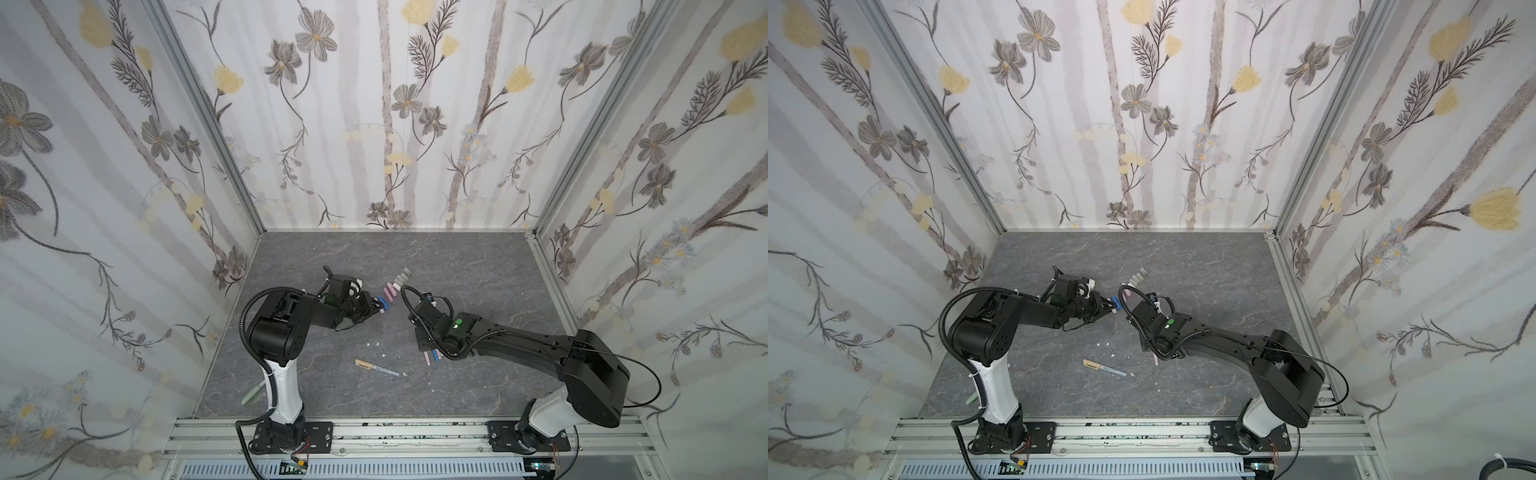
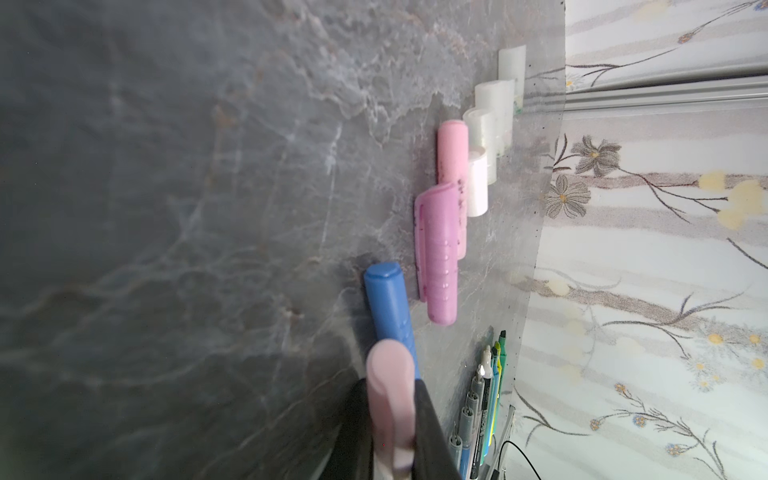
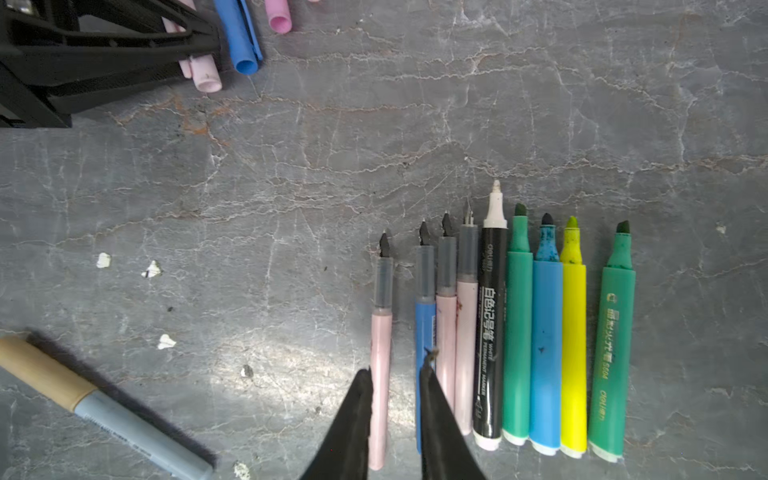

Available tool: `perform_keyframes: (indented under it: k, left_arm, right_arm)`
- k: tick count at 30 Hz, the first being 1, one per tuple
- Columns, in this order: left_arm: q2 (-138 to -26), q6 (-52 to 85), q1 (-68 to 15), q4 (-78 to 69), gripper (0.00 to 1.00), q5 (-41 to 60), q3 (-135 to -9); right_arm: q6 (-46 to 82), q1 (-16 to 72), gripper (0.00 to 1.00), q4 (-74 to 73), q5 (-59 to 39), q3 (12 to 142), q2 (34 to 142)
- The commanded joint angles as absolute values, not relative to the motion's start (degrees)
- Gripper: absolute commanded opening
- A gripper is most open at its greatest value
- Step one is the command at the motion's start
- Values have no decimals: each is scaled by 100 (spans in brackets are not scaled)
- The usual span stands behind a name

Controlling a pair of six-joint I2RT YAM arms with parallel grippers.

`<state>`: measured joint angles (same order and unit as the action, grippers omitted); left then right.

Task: Open the pen caps
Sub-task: 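Lower the uncapped pen into the pen row while the left gripper carries the cap, then drop the pink cap at the cap pile while the right gripper releases the pen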

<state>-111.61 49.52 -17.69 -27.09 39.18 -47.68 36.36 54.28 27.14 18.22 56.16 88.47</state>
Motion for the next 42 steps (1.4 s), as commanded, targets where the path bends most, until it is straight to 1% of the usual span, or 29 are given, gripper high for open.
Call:
perform_keyframes:
  k: [1,10,22,42]
  left_arm:
    - [-11241,4888,-1778,-2462,15,3771,-4847]
    - [-11384,4835,-1780,-2409,20,3759,-4931]
    - [-11558,4772,-1776,-2378,26,3753,-5026]
    - [-11202,4698,-1758,-2103,29,3783,-4977]
  right_arm:
    - [3620,5423,22,2703,1935,5588,8755]
    - [3617,5423,22,2708,1934,5528,8675]
    - [3613,5432,22,2698,1864,5484,8675]
    - [3594,5457,23,2542,1719,5511,8767]
